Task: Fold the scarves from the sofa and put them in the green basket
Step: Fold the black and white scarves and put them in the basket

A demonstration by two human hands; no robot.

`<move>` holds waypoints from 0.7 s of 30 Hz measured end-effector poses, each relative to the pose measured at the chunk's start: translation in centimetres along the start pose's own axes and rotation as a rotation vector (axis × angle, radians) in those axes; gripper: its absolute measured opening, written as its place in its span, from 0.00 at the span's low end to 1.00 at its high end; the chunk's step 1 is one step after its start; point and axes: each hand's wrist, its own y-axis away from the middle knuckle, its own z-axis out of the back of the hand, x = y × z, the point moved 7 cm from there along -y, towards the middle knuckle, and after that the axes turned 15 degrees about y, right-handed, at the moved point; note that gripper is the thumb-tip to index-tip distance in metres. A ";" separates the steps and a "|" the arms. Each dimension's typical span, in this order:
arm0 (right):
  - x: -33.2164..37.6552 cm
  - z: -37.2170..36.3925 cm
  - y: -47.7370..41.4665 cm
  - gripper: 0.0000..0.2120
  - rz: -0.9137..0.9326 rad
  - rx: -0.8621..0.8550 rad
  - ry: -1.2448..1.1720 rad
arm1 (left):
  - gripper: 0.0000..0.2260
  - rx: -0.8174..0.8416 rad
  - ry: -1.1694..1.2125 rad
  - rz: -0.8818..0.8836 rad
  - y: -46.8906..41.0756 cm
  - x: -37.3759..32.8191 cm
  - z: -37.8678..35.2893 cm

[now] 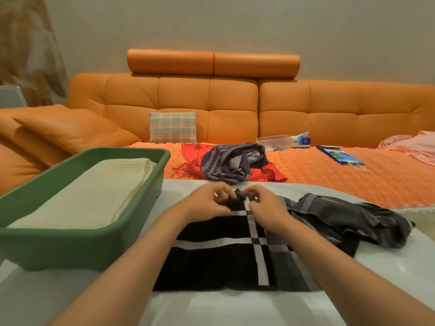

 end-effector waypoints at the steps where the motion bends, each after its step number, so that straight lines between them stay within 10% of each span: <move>1: -0.8 0.9 0.1 0.18 -0.035 -0.044 0.014 | 0.10 0.147 0.076 0.075 0.6 0.3 -1.8; 7: -2.9 1.9 1.4 0.18 -0.069 -0.004 0.194 | 0.13 -0.188 -0.284 -0.021 2.4 3.2 -1.3; 21: -0.8 -2.2 1.0 0.15 -0.050 0.385 0.284 | 0.23 -0.130 -0.469 -0.093 4.8 4.3 -3.5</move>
